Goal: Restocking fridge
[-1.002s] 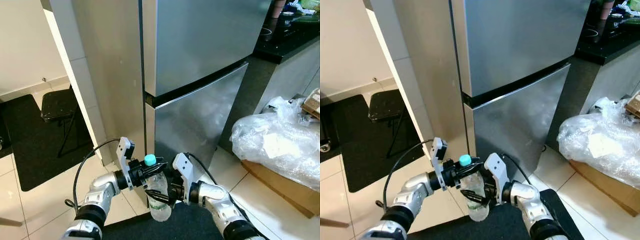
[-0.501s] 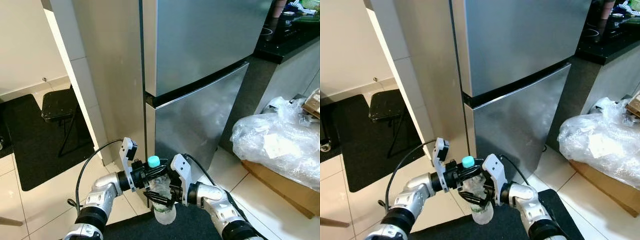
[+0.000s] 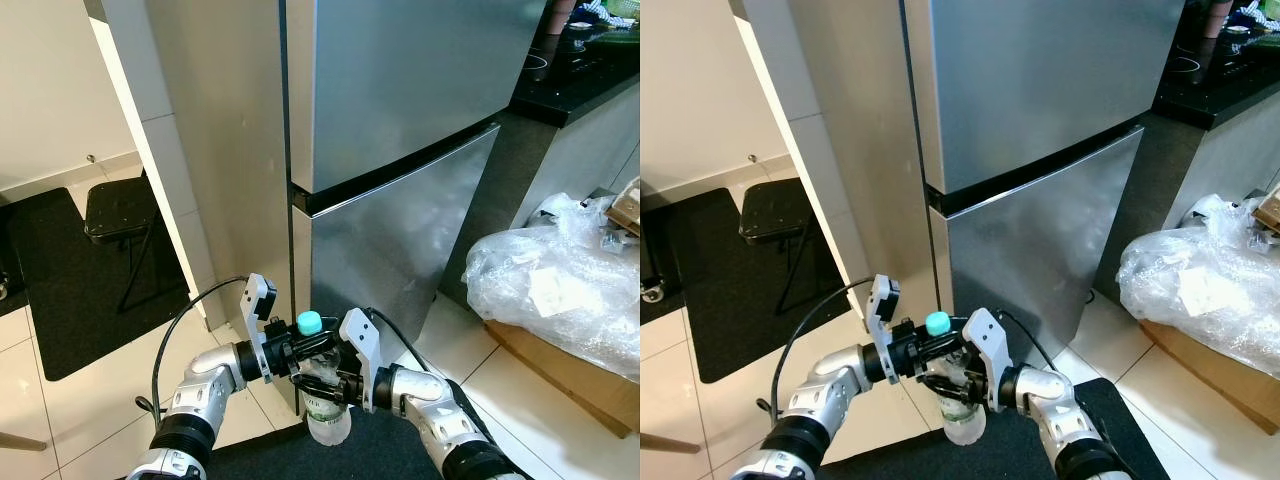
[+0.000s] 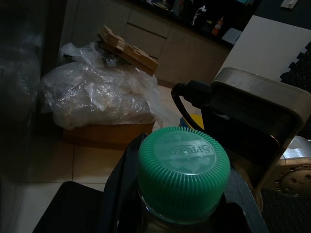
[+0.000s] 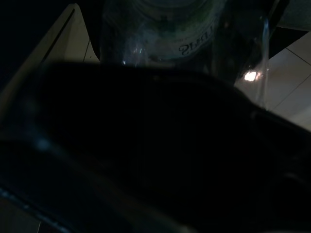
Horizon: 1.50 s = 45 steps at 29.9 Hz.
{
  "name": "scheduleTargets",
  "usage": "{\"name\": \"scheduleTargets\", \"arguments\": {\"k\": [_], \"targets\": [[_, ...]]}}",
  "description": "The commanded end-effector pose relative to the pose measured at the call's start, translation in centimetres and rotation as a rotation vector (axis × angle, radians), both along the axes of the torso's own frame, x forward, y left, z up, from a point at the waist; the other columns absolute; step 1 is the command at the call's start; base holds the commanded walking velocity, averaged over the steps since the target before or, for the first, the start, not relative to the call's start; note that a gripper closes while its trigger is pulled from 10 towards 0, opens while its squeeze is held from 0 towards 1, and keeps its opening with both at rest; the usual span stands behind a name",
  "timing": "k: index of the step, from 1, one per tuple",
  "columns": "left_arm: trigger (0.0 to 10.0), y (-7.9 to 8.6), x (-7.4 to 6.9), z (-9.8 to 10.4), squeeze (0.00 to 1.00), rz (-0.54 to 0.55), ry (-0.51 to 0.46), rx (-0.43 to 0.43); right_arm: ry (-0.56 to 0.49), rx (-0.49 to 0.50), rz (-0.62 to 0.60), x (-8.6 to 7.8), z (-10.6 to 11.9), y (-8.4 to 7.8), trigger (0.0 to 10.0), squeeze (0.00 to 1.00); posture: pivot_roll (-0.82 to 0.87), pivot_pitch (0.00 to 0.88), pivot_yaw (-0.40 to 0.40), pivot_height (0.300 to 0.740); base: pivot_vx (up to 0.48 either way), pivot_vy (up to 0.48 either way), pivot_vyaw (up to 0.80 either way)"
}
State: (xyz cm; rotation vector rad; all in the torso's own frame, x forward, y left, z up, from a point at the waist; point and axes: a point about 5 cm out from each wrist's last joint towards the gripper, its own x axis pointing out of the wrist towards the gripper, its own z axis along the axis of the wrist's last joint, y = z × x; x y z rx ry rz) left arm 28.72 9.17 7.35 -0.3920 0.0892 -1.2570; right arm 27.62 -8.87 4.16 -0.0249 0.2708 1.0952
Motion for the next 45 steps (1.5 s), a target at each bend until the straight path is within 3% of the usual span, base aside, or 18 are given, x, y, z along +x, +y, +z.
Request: {"name": "scheduleTargets", "arguments": {"k": [1,3,4,9,21,23,26,29,31,32,33,34,35,36,38,39,40,45], "targets": [[10.0,-0.4,-0.3,-0.3,0.00,-0.025,0.019,0.007,-0.010,-0.001,-0.069,0.6,0.4,-0.5,10.0,0.00,-0.02,0.000,0.022,0.740,0.000,0.000,0.00],[10.0,-0.2,-0.3,-0.4,0.00,-0.017,0.025,0.008,-0.010,0.002,-0.069,0.6,0.4,-0.5,10.0,0.00,-0.02,0.000,0.021,0.740,0.000,0.000,0.00],[10.0,0.0,-0.1,-0.4,1.00,-0.003,0.039,0.007,-0.009,0.002,-0.069,0.6,0.4,-0.6,10.0,0.00,-0.02,0.000,0.021,0.740,0.000,0.000,0.00],[10.0,0.4,0.1,-0.5,1.00,0.025,0.054,0.011,-0.008,-0.004,-0.073,0.5,0.3,-0.7,10.0,0.00,-0.02,0.000,0.022,0.740,0.000,0.000,0.00],[10.0,3.6,0.6,-1.1,1.00,0.116,0.086,0.062,0.013,-0.021,-0.178,0.5,-0.6,-2.5,10.0,0.00,-0.02,0.000,0.019,0.740,0.000,0.000,0.00],[10.0,4.4,0.7,-1.1,1.00,0.150,0.093,0.059,0.036,-0.037,-0.256,0.4,-1.4,-3.7,10.0,0.00,-0.02,0.000,0.020,0.740,0.000,0.000,0.00],[10.0,4.7,0.8,-1.1,1.00,0.158,0.094,0.058,0.042,-0.041,-0.277,0.3,-1.6,-4.1,10.0,0.00,-0.02,0.000,0.020,0.740,0.000,0.000,0.00],[10.0,5.0,0.8,-1.2,1.00,0.183,0.093,0.064,0.067,-0.080,-0.383,0.1,-2.6,-5.7,10.0,0.00,-0.02,0.000,0.022,0.740,0.000,0.000,0.00],[10.0,5.3,1.1,-1.1,1.00,0.221,0.088,0.071,0.096,-0.158,-0.525,-0.4,-3.9,-7.9,10.0,0.00,-0.03,0.000,0.024,0.740,0.000,0.000,0.00],[10.0,5.3,1.4,-1.0,0.64,0.250,0.082,0.073,0.120,-0.197,-0.596,-0.8,-4.6,-9.0,10.0,0.00,-0.03,0.000,0.025,0.740,0.000,0.000,0.00],[10.0,5.4,1.6,-0.9,0.64,0.270,0.078,0.075,0.136,-0.221,-0.639,-1.1,-5.0,-9.6,10.0,0.00,-0.03,0.000,0.025,0.740,0.000,0.000,0.00],[10.0,5.4,1.8,-0.8,0.15,0.291,0.073,0.074,0.146,-0.246,-0.677,-1.4,-5.3,-10.2,10.0,0.00,-0.03,0.000,0.027,0.740,0.000,0.000,0.00],[10.0,5.4,1.8,-0.8,0.15,0.291,0.073,0.074,0.146,-0.246,-0.677,-1.4,-5.3,-10.2,10.0,0.00,-0.03,0.000,0.027,0.740,0.000,0.000,0.00],[10.0,5.4,1.9,-0.7,0.00,0.305,0.069,0.073,0.151,-0.262,-0.700,-1.5,-5.5,-10.6,10.0,0.00,-0.03,0.000,0.027,0.740,0.000,0.000,0.00],[10.0,5.4,2.1,-0.6,0.00,0.324,0.062,0.068,0.165,-0.268,-0.728,-1.9,-5.8,-11.0,10.0,0.00,-0.03,0.000,0.030,0.740,0.000,0.000,0.00],[10.0,5.3,3.2,0.7,0.00,0.419,0.004,0.042,0.246,-0.294,-0.826,-3.8,-7.4,-12.5,10.0,0.00,-0.04,0.000,0.039,0.740,0.000,0.000,0.00],[10.0,5.2,3.5,1.1,0.00,0.448,-0.014,0.031,0.269,-0.303,-0.855,-4.5,-7.9,-12.8,10.0,0.00,-0.04,0.000,0.039,0.740,0.000,0.000,0.00],[10.0,5.2,4.7,2.9,0.00,0.502,-0.086,0.020,0.324,-0.337,-0.951,-6.6,-9.2,-13.9,10.0,0.00,-0.05,0.000,0.044,0.740,0.000,0.000,0.00]]}}
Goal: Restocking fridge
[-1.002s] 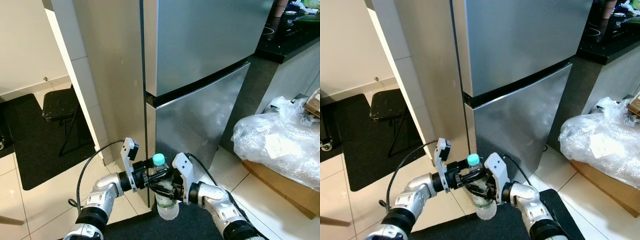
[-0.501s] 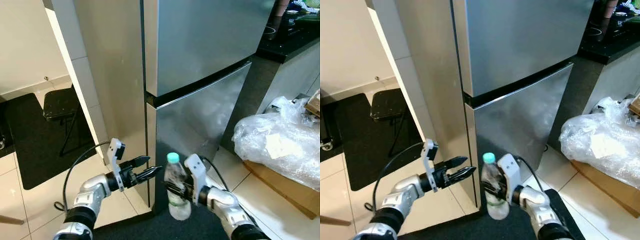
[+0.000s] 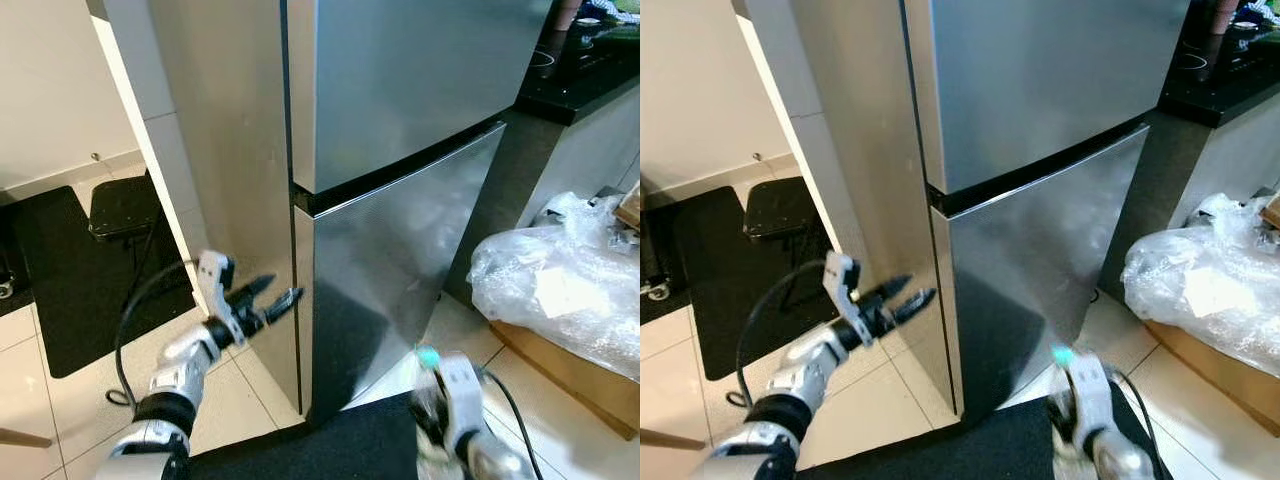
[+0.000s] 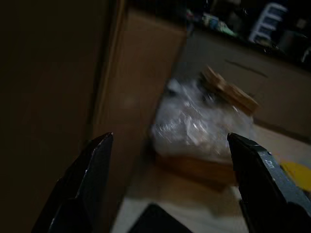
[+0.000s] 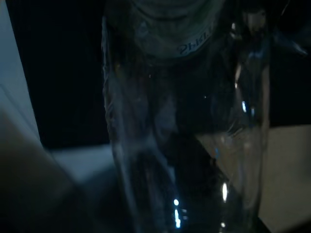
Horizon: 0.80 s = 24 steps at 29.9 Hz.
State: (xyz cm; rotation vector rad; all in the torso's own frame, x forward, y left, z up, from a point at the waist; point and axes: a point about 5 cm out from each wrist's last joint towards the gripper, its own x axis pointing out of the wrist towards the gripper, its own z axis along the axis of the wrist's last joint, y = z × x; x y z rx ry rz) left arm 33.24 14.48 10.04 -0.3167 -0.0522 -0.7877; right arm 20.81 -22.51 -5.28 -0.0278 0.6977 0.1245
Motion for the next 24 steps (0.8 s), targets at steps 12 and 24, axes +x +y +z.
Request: {"name": "scheduleTargets", "arguments": {"k": [12,24], "targets": [[10.0,0.7,3.3,5.3,0.00,0.136,-0.172,0.069,0.067,-0.030,-0.187,-4.0,-1.6,-2.4,10.0,0.00,-0.08,0.000,0.062,0.740,0.000,0.000,0.00],[10.0,0.4,4.3,6.0,0.00,0.082,-0.143,0.118,0.074,-0.027,-0.207,-4.9,-2.0,-2.1,10.0,0.00,-0.09,0.003,0.077,0.740,0.000,0.000,0.00]]}}
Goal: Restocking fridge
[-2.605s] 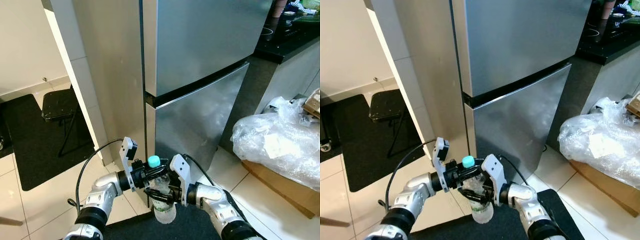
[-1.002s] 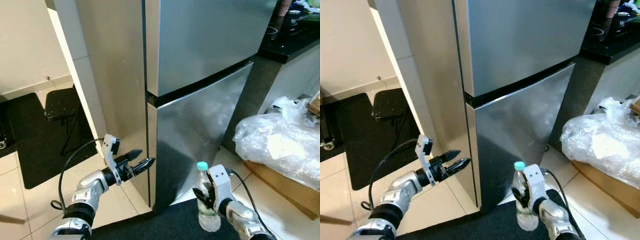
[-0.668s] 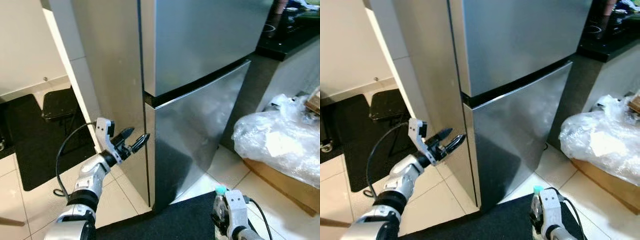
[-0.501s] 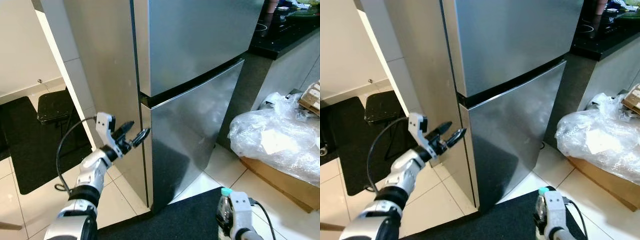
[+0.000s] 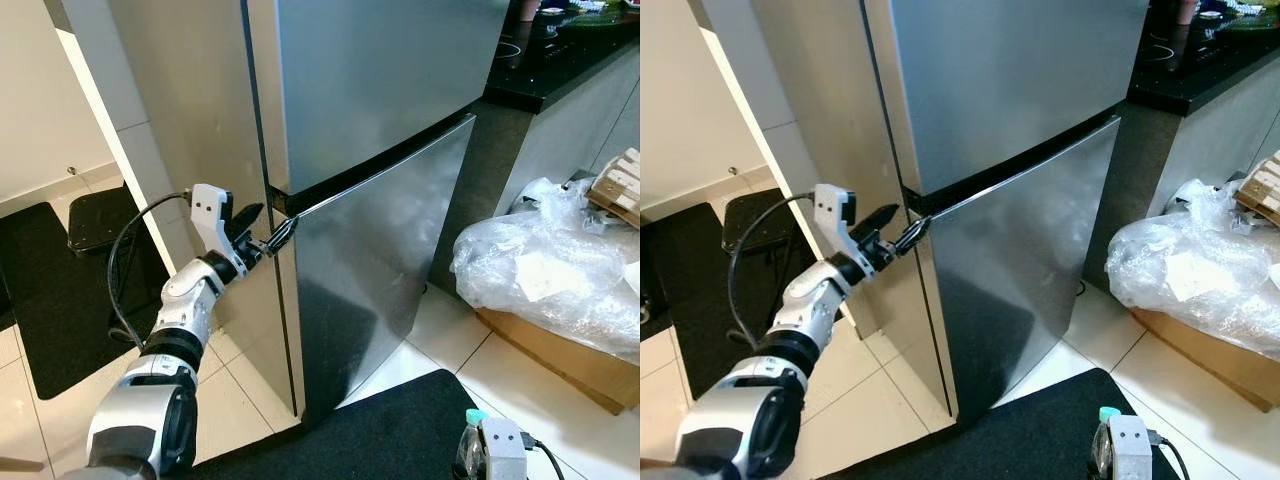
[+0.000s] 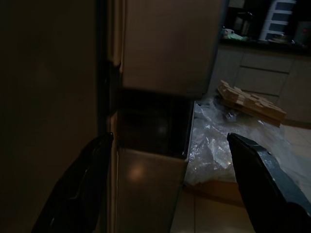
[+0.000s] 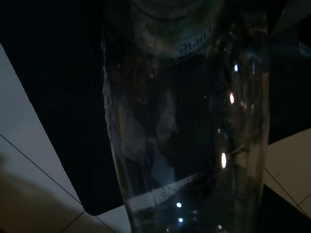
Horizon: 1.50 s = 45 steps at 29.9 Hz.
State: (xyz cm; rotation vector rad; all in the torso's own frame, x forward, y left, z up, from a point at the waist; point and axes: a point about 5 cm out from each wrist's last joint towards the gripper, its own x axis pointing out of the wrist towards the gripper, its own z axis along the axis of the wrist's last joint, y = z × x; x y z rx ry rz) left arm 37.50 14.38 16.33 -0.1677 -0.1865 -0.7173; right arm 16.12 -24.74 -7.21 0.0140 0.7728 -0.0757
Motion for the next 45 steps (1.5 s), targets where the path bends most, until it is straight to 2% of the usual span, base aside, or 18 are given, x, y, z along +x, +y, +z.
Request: {"name": "scheduleTargets", "arguments": {"k": [1,10,15,23,33,45], "targets": [[10.0,0.5,0.0,-0.4,0.00,-0.018,0.030,0.042,-0.002,0.004,-0.010,-0.2,-0.1,0.1,10.0,0.00,-0.10,0.004,0.076,0.740,0.000,0.000,0.00],[10.0,0.9,0.1,-1.1,0.00,0.014,0.071,0.071,-0.008,-0.005,-0.009,-0.4,0.0,-0.3,10.0,0.00,-0.11,0.016,0.074,0.740,0.000,0.000,0.00],[10.0,1.0,0.0,-1.6,0.00,0.030,0.103,0.060,-0.009,-0.009,-0.002,-0.6,0.0,-0.4,10.0,0.00,-0.11,0.019,0.070,0.740,0.000,0.000,0.00],[10.0,0.4,0.1,-2.2,0.00,0.058,0.143,0.054,-0.005,-0.014,0.013,-0.7,0.0,-0.5,10.0,0.00,-0.12,0.023,0.064,0.740,0.000,0.000,0.00],[10.0,-1.4,0.0,-2.3,0.00,-0.048,0.148,0.046,-0.019,-0.011,0.017,-0.7,0.1,-0.4,10.0,0.00,-0.14,0.039,0.072,0.740,0.000,0.000,0.00],[10.0,-2.5,0.1,-1.8,0.00,-0.090,0.128,0.073,-0.028,-0.007,0.010,-0.9,0.0,-0.4,10.0,0.00,-0.15,0.046,0.081,0.740,0.000,0.000,0.00]]}}
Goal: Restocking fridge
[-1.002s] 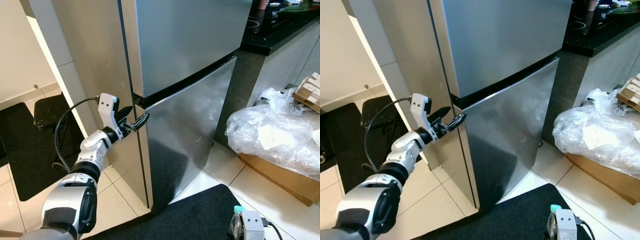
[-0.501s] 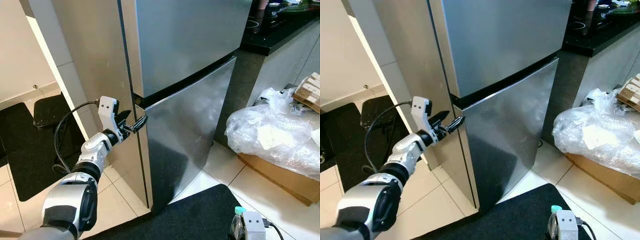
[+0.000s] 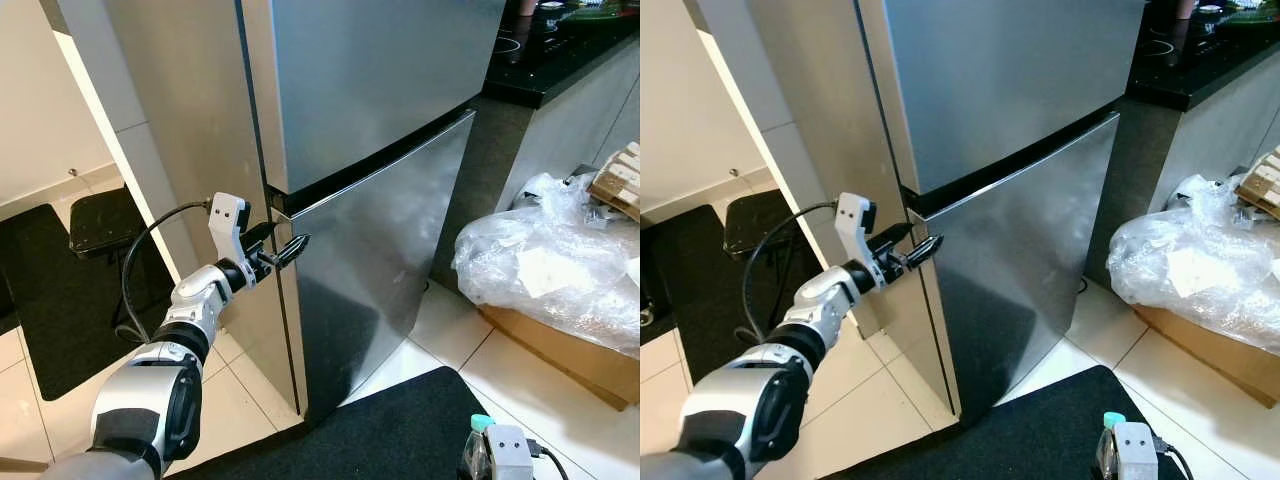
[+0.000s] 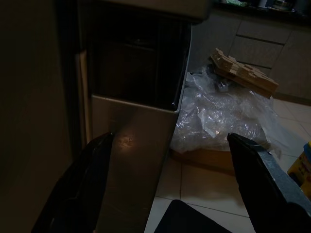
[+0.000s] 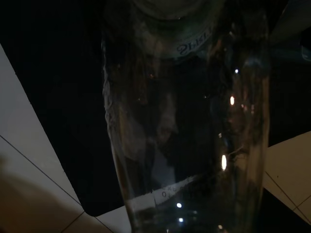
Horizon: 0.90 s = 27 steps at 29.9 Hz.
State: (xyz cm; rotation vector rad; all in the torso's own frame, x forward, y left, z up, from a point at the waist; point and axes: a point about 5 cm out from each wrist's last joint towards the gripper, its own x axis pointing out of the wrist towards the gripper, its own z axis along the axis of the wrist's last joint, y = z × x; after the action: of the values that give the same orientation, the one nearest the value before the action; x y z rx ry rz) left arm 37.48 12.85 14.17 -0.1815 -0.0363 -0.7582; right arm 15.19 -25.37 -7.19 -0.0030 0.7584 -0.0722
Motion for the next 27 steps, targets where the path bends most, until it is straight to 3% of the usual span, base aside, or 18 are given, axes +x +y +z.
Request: {"name": "scheduleTargets", "arguments": {"k": [1,27], "targets": [[10.0,-0.97,0.13,0.37,0.00,-0.037,-0.012,0.032,-0.015,0.008,0.001,0.03,0.03,0.21,10.0,0.00,-0.15,0.046,0.081,0.740,0.000,0.000,0.00],[10.0,-0.33,1.04,0.71,0.00,0.150,0.002,0.093,-0.032,0.015,0.000,0.09,0.10,0.36,10.0,0.00,-0.16,0.055,0.086,0.740,0.000,0.000,0.00]]}}
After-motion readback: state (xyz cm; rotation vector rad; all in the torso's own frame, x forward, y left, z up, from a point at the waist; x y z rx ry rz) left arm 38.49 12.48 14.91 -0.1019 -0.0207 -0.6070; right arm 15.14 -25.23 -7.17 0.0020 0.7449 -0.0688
